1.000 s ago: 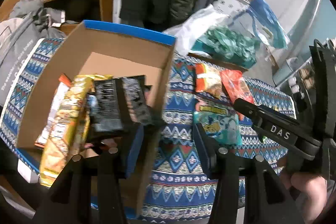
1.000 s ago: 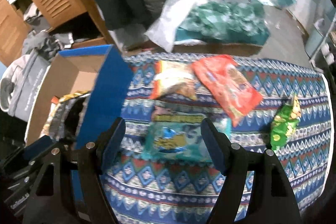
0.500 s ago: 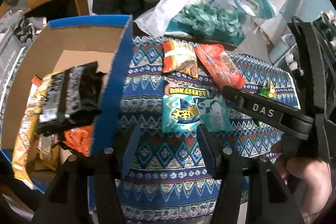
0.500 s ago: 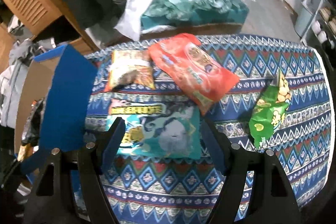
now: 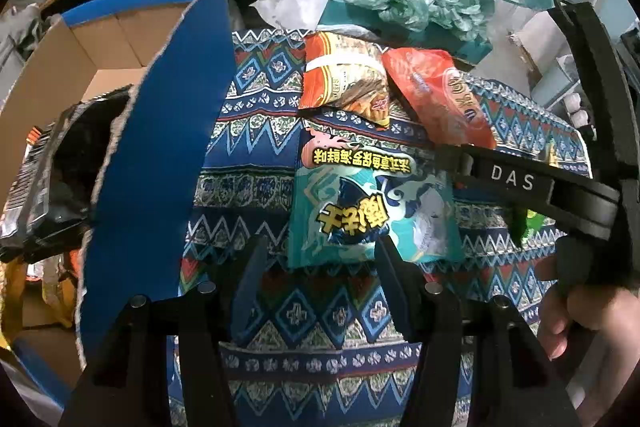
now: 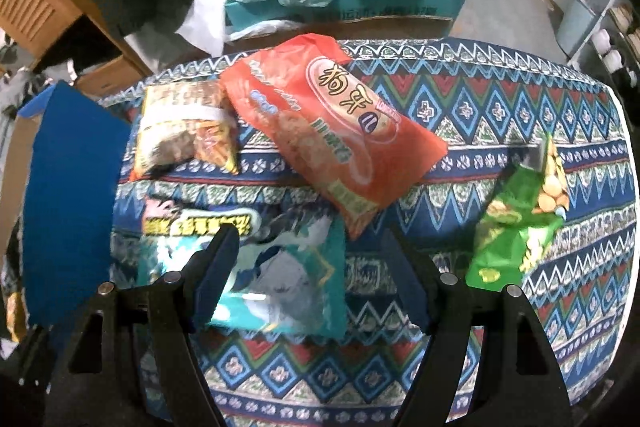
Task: Organize snacks
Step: 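Grasp the teal snack bag with the left tool while the right grasps the green peanut bag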
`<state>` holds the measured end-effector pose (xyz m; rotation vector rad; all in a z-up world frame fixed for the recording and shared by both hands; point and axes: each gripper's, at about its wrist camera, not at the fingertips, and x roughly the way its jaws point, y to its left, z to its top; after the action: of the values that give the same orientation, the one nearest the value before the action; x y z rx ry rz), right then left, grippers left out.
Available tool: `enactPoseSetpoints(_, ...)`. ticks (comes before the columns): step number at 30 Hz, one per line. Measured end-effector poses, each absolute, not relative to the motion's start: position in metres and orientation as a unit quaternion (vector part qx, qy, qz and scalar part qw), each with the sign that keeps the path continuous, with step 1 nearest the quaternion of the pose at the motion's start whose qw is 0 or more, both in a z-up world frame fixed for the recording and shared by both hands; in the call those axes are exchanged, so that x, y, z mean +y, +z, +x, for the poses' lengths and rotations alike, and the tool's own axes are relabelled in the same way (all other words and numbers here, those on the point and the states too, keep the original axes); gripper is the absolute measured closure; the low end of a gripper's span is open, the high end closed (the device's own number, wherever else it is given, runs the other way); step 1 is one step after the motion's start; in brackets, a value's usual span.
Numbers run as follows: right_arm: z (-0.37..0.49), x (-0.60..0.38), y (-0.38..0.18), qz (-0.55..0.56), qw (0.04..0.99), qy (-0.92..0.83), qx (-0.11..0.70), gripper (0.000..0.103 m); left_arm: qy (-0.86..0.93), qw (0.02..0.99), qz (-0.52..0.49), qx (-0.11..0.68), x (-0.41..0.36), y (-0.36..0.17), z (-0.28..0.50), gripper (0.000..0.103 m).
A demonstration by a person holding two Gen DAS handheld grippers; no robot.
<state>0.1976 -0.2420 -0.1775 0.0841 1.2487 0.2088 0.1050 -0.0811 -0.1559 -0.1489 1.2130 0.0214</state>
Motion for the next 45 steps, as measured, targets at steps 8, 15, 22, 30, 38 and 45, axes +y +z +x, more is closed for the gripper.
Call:
enactPoseSetpoints(8,0.221,-0.236,-0.202,0.034,0.803,0.080,0.590,0.028,0.024,0.814,-0.066,0.576,-0.081,-0.174,0.116,0.046)
enactPoseSetpoints(15,0.229,-0.229,-0.217,0.004,0.801,0.070,0.594,0.027,0.026,0.811,-0.062,0.581,-0.078,-0.183,0.124,0.046)
enactPoseSetpoints(22,0.211,-0.236,-0.221,-0.012,0.788,0.067,0.612,0.027,0.028,0.810,-0.067,0.582,-0.073,-0.185,0.123,0.046)
enactPoseSetpoints(30,0.170,-0.251,-0.225,-0.018,0.773,0.058,0.632,0.027,0.022,0.807,-0.058,0.588,-0.077,-0.181,0.112,0.046)
enactPoseSetpoints(38,0.127,-0.255,-0.230,-0.008,0.758,0.078,0.647,0.027,0.010,0.796,-0.075,0.600,-0.086,-0.178,0.098,0.046)
enactPoseSetpoints(45,0.104,-0.257,-0.228,-0.004,0.756,0.096,0.647,0.027,0.012,0.796,-0.084,0.600,-0.091,-0.172,0.092,0.036)
